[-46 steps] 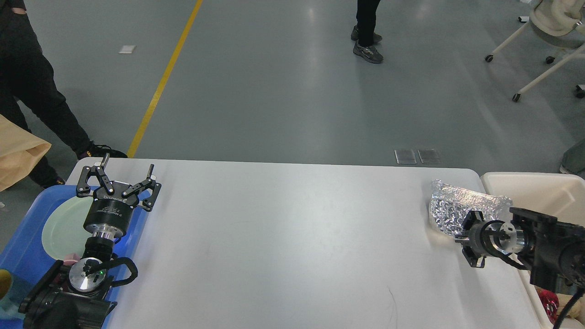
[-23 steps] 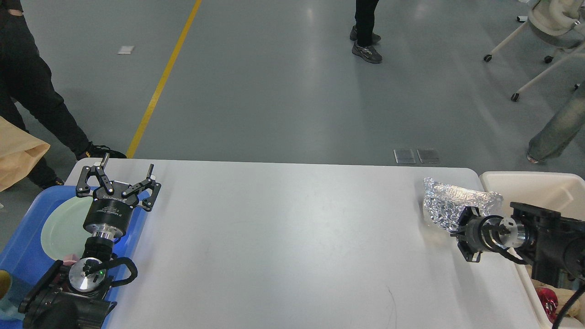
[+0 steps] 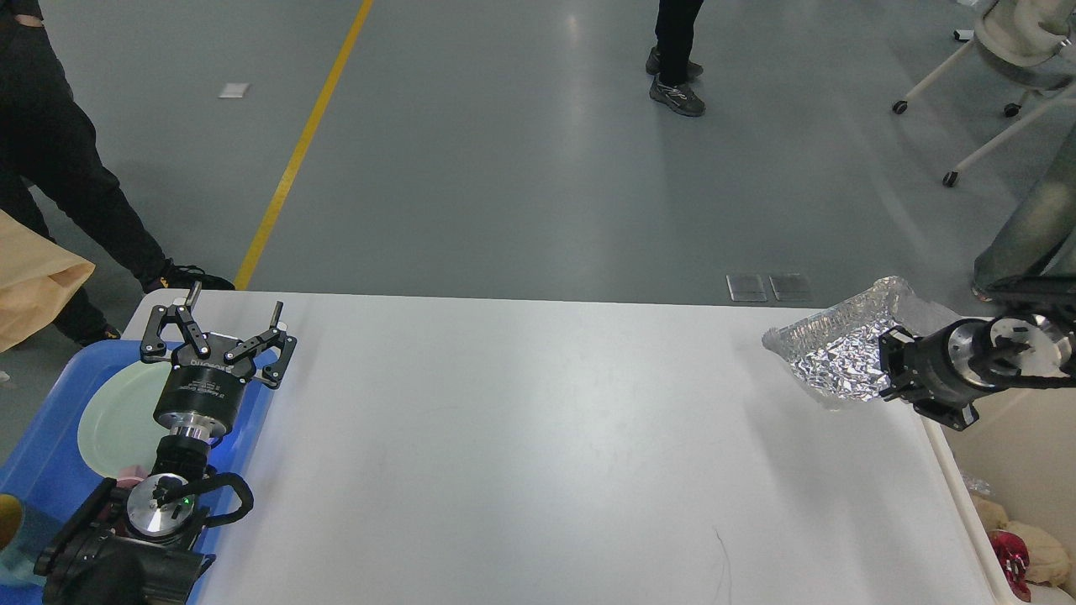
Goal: Tidy desktop
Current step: 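Lift the foil bag and carry it into the white box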
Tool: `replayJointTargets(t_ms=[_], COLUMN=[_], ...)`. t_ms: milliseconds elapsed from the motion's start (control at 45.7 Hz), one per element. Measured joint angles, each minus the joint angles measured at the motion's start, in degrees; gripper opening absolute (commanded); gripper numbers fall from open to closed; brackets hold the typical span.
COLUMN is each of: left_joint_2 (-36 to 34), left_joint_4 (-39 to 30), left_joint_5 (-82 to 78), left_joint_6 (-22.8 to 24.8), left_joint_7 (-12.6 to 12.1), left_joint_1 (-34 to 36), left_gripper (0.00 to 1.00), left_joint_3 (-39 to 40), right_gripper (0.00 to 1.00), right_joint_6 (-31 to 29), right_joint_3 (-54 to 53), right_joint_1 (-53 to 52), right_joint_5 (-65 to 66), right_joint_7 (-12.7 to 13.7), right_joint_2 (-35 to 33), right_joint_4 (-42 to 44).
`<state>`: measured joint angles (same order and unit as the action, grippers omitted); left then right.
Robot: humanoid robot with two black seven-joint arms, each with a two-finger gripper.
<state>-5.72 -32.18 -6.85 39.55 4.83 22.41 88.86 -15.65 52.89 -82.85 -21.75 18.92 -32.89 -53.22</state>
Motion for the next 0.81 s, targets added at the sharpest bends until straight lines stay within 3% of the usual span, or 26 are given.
replayJointTargets(t_ms=[263, 504, 613, 810], left_joint_2=[0.0, -0.1, -0.1, -0.1], left_joint_4=[0.0, 0.1, 0.1, 0.1], left_joint_5=[0.0, 0.0, 0.0, 0.0], left_joint_6=[0.0, 0.0, 0.0, -0.1], left_joint_7=[0.0, 0.0, 0.0, 0.0], left_joint_1=[0.0, 0.0, 0.0, 0.0], left_gripper=[0.96, 0.96, 0.96, 0.96], left_joint_3=[0.0, 0.0, 0.0, 0.0], right_gripper=[0.00, 0.00, 0.00, 0.00], right_joint_6=[-11.7, -15.6, -16.5, -22.0], right_joint_3=[19.3, 21.8, 22.5, 22.8], right_joint_1=[-26.5, -49.1, -59.3, -68.0], right_joint_5=[6.8, 13.7, 14.1, 13.8], right_joint_7=[-0.4, -1.4, -3.4, -6.0], right_joint_2=[5.0, 7.5, 8.8, 9.9], right_joint_4=[-14.1, -35.8, -43.8, -46.6])
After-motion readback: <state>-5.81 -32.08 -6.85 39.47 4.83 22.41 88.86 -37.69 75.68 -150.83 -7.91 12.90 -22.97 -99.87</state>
